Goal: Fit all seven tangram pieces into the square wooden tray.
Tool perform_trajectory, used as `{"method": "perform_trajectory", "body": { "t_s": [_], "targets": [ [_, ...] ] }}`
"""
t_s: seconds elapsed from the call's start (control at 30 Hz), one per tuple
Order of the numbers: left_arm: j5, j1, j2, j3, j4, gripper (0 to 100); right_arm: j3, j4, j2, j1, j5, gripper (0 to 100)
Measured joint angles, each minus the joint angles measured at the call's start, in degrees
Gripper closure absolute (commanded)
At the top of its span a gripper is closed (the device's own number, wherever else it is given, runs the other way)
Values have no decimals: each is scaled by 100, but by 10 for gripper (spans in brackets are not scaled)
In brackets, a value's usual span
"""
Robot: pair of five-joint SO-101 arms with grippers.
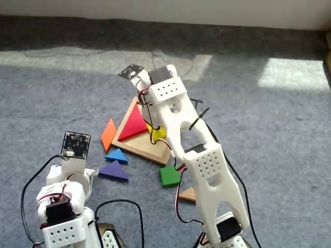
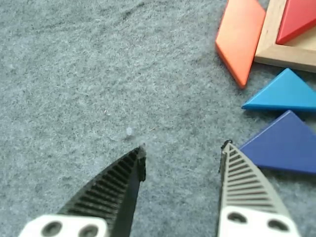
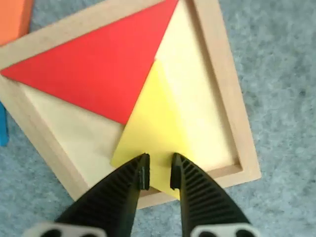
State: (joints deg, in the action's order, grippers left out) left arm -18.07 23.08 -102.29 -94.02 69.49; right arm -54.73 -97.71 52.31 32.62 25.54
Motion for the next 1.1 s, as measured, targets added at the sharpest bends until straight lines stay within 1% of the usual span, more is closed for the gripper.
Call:
{"method": "perform_trajectory", "body": {
  "t_s": [0.3, 0.47, 0.53, 0.63, 0.77, 0.87, 1.0, 1.1],
  "targets": [
    [0, 0, 0, 0, 0, 751, 62, 1055, 185, -123, 0, 919],
    [0, 0, 0, 0, 0, 751, 0, 1143, 185, -123, 0, 919],
    [0, 0, 0, 0, 0, 751, -114, 1152, 202, -88, -114, 919],
    [0, 0, 0, 0, 0, 751, -554, 958, 308, -70, -466, 919],
    [0, 0, 0, 0, 0, 751, -1741, -18, 343, -70, -571, 919],
    [0, 0, 0, 0, 0, 750, -2470, -211, 325, -79, -607, 919],
    [0, 0, 0, -9, -44, 748, -2391, -237, 334, -149, -712, 919],
    [0, 0, 0, -79, -97, 748, -1723, -237, 44, -158, -941, 919]
  ]
}}
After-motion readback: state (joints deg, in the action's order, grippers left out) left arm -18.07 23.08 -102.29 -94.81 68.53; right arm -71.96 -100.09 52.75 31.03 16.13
